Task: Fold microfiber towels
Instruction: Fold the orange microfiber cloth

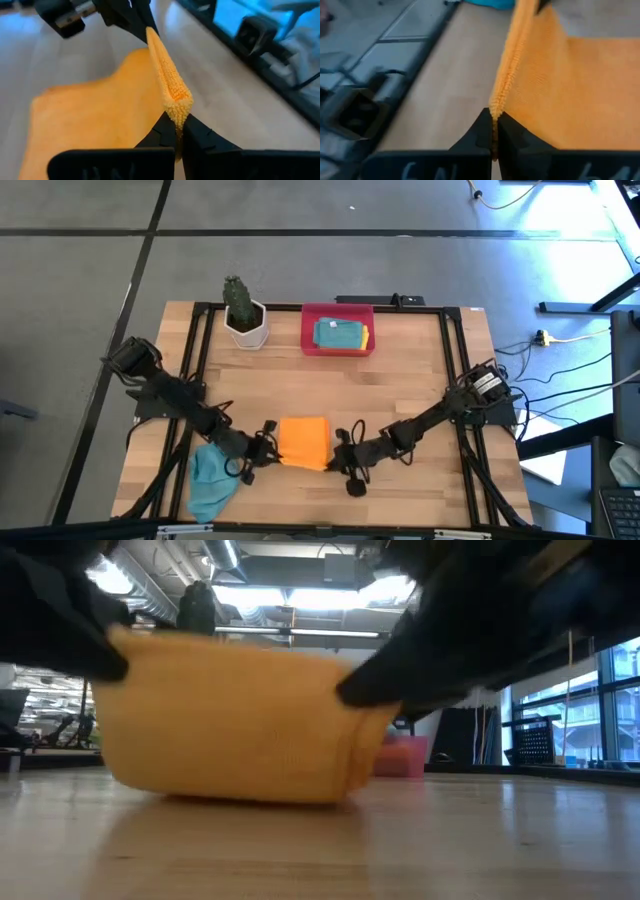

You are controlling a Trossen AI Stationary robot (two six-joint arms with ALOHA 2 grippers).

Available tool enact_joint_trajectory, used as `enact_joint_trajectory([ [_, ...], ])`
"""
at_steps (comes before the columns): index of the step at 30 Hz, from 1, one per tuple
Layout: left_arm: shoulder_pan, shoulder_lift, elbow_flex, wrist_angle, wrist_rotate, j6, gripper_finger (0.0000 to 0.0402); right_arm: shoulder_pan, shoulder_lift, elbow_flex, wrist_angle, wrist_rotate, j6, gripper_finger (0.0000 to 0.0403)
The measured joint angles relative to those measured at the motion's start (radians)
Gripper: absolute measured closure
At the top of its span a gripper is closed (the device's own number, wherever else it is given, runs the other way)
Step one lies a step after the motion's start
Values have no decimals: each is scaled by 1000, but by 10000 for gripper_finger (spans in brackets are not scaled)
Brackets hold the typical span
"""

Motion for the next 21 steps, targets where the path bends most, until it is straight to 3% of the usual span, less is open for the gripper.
enact_joint_trajectory([
  [4,-35,5,45,-14,5,58,401,33,0,67,-54,-9,-17,397],
  [8,-30,-16,46,-68,-34,72,401,15,0,112,-163,48,-14,397],
  [12,26,-17,27,-155,-48,2,401,-43,0,100,-201,62,44,396],
  [21,178,-17,-20,-161,37,-24,401,-135,1,63,-215,84,136,396],
])
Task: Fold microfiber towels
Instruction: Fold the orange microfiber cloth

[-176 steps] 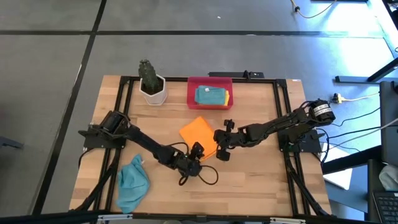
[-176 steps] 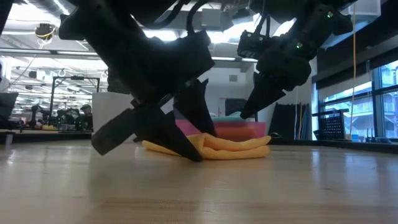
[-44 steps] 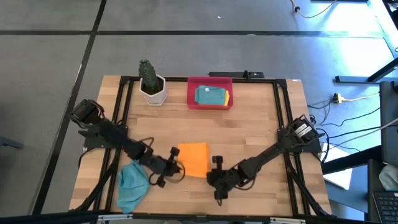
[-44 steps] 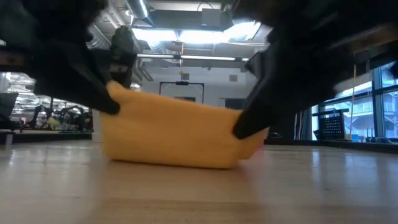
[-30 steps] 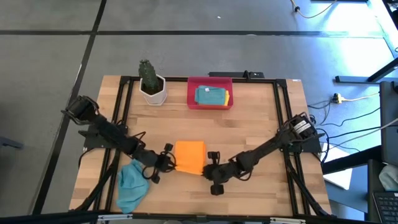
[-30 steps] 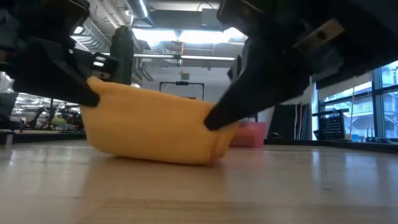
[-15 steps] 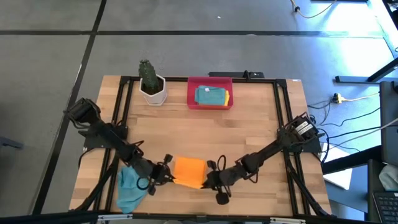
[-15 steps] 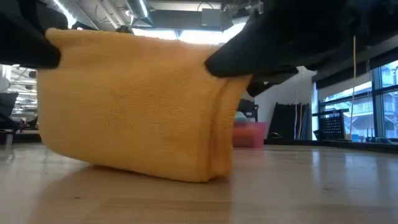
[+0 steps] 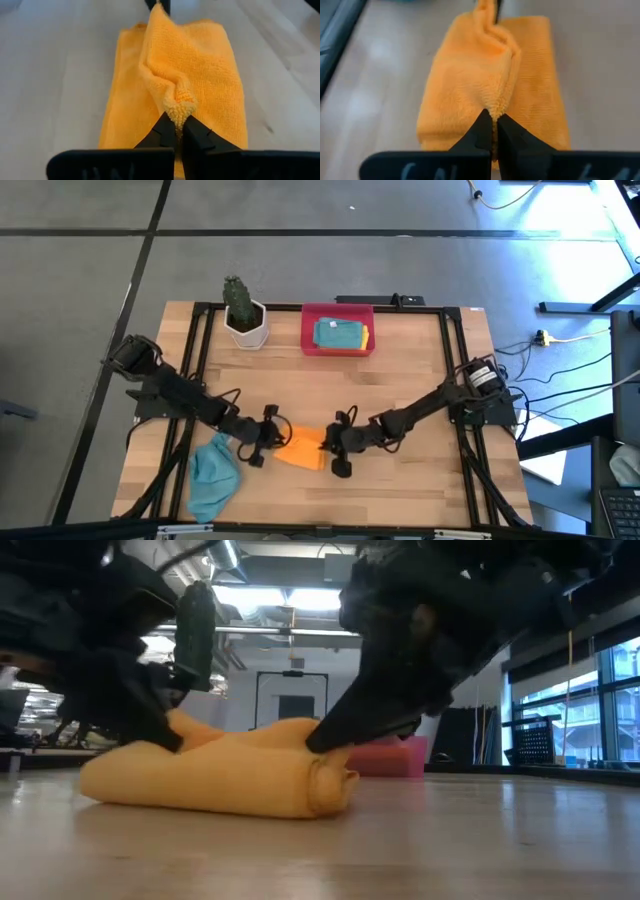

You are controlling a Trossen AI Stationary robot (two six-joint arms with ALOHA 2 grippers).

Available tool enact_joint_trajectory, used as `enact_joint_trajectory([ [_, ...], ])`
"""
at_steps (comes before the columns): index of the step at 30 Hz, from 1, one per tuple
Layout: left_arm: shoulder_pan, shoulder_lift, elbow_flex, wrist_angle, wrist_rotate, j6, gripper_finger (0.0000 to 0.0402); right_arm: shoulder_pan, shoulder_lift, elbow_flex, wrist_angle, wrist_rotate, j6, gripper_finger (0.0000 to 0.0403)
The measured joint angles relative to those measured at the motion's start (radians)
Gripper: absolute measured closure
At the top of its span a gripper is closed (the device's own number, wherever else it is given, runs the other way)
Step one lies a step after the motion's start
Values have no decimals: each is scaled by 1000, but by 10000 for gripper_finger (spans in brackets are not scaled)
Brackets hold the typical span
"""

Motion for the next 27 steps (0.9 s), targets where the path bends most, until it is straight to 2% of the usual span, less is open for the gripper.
enact_joint_trajectory([
  [11,71,0,0,-3,15,23,401,-11,0,0,-56,163,43,396],
  [18,75,0,3,-69,-89,-8,401,-11,0,3,-177,241,106,395],
  [27,113,0,3,-71,-126,-34,389,-13,0,3,-188,357,124,385],
])
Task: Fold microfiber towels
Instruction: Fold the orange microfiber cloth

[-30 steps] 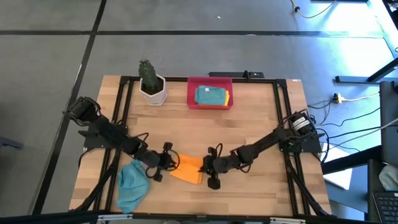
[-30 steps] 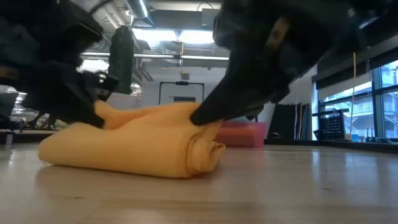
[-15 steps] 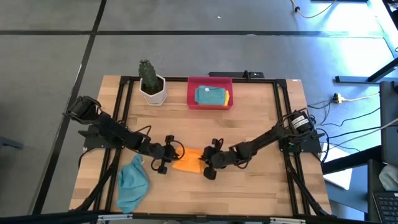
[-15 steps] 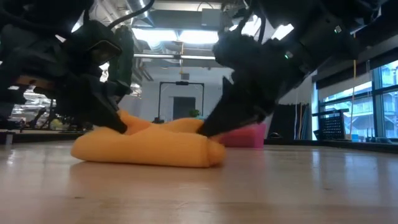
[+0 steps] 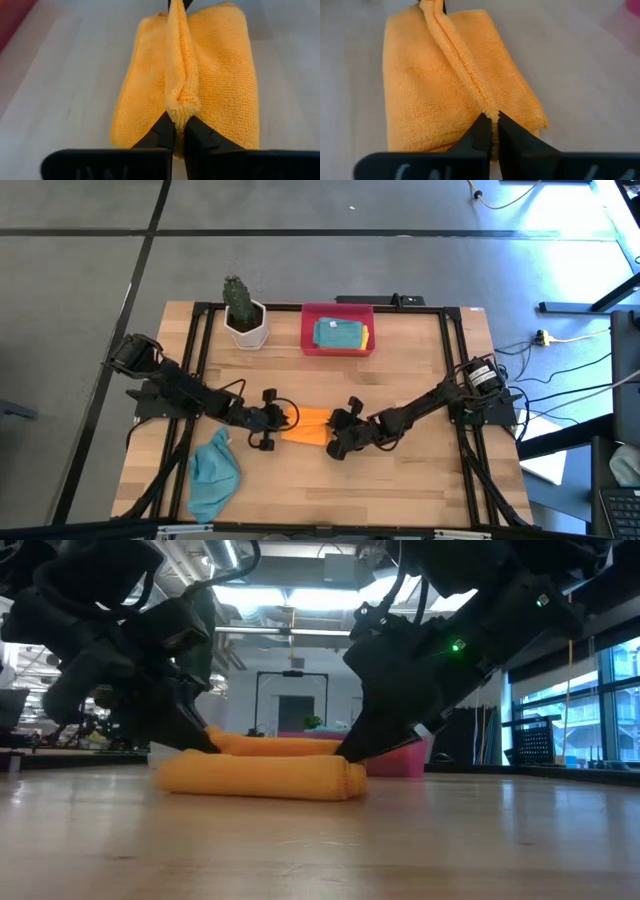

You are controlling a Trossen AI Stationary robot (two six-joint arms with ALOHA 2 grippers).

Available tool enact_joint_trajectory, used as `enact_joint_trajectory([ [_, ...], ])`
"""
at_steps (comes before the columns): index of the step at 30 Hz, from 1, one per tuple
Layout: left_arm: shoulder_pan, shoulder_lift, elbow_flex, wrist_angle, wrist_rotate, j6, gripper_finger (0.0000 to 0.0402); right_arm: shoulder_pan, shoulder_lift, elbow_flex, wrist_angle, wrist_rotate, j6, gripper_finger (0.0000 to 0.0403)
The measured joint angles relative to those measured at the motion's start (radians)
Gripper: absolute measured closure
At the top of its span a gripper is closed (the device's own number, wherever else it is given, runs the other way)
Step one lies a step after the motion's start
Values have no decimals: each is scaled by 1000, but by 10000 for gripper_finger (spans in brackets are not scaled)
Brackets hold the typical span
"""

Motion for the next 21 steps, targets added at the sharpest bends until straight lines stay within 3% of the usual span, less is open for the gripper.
enact_joint_trajectory([
  [11,6,-15,-2,-7,-117,0,305,0,-5,-1,-25,48,3,328],
  [21,6,-142,-2,-8,-214,34,292,-2,-135,1,-184,161,27,298],
])
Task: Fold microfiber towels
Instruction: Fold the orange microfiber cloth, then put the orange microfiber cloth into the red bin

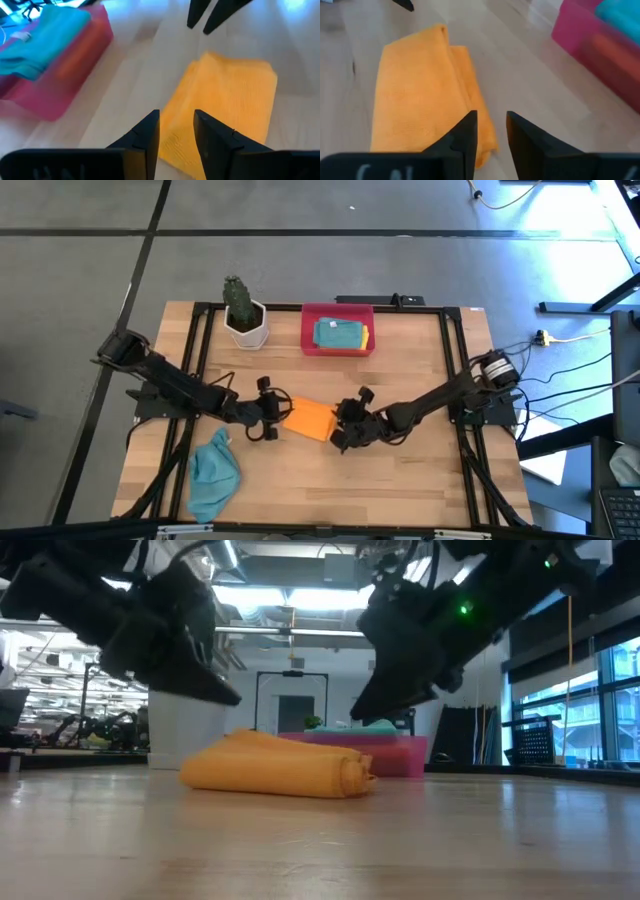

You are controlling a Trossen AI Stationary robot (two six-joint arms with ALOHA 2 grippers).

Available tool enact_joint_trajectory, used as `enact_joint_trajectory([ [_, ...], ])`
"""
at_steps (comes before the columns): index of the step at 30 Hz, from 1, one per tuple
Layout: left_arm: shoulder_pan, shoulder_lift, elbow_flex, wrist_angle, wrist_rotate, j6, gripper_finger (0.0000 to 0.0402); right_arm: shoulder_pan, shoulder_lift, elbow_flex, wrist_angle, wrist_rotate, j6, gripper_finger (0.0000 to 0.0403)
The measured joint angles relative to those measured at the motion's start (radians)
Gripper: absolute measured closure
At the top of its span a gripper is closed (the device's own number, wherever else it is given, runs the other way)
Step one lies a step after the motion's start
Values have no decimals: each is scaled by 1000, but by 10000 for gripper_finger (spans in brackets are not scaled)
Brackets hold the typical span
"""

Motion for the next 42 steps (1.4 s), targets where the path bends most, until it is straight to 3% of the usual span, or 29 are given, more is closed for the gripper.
enact_joint_trajectory([
  [4,-1,-20,0,2,16,0,291,0,-12,0,1,1,-15,295],
  [7,-3,-12,0,20,73,-4,291,0,2,0,54,-55,-61,295],
  [14,17,112,1,123,95,0,291,-17,82,0,210,-141,-136,295],
  [25,149,317,3,191,41,-9,291,-112,168,0,176,-143,-82,295],
  [29,146,310,2,191,42,10,291,-122,175,0,177,-150,-80,295],
  [36,85,177,1,187,45,119,291,-124,175,1,168,-161,-78,295],
  [42,-25,109,12,183,182,158,288,-128,175,2,148,-167,-56,295],
])
